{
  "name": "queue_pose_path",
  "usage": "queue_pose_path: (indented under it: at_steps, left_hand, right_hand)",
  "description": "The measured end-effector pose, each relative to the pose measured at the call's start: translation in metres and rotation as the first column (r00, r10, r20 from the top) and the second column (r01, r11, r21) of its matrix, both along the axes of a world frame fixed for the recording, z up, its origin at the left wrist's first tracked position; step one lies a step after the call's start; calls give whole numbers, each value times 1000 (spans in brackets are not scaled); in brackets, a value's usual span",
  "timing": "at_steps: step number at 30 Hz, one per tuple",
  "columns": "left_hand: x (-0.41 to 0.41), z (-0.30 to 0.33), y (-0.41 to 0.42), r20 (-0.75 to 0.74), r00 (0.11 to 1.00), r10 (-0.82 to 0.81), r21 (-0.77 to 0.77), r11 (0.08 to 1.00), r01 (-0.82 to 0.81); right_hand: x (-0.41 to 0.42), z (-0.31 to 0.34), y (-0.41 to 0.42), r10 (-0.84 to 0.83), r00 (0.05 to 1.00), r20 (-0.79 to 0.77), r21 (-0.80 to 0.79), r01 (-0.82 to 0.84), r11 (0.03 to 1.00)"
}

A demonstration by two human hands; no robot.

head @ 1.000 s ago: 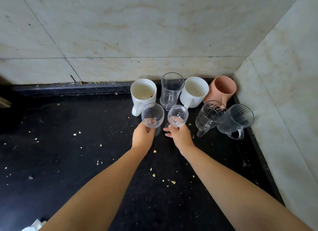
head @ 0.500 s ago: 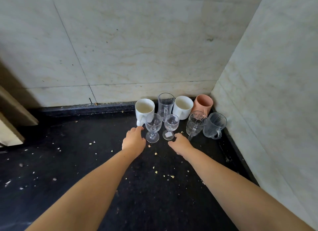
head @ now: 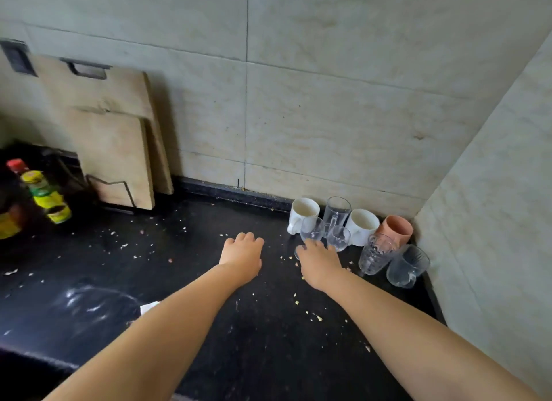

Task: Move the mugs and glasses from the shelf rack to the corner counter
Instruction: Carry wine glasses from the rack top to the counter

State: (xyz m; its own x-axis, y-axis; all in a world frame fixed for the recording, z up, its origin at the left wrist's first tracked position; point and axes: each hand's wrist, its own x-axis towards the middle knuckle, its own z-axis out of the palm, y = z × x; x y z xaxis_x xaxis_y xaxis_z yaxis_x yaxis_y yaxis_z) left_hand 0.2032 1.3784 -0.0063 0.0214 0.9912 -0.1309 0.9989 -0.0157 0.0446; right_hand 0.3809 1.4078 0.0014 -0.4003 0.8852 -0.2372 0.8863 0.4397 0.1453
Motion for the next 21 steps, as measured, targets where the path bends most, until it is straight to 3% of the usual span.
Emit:
queue_pose_path:
  at_steps: [6, 9, 17, 21]
  left_hand:
    - [-23, -4, -85, 13, 963, 271, 21, 962, -271]
    - [-35, -9, -159, -2, 903, 429, 3, 903, -429]
    - [-67, -5, -353, -87, 636, 766, 1, 639, -769]
    - [-63, -4, -445, -109, 499, 860, -11, 501, -865]
  right_hand:
    - [-38, 4, -30, 255, 967, -10, 41, -255, 966]
    - [-72, -5, -69, 405, 914, -20, -6, -405, 914]
    - [-159, -11, -208, 753, 652, -90, -15, -757, 654]
    - [-182, -5, -287, 834, 539, -118, -40, -842, 538]
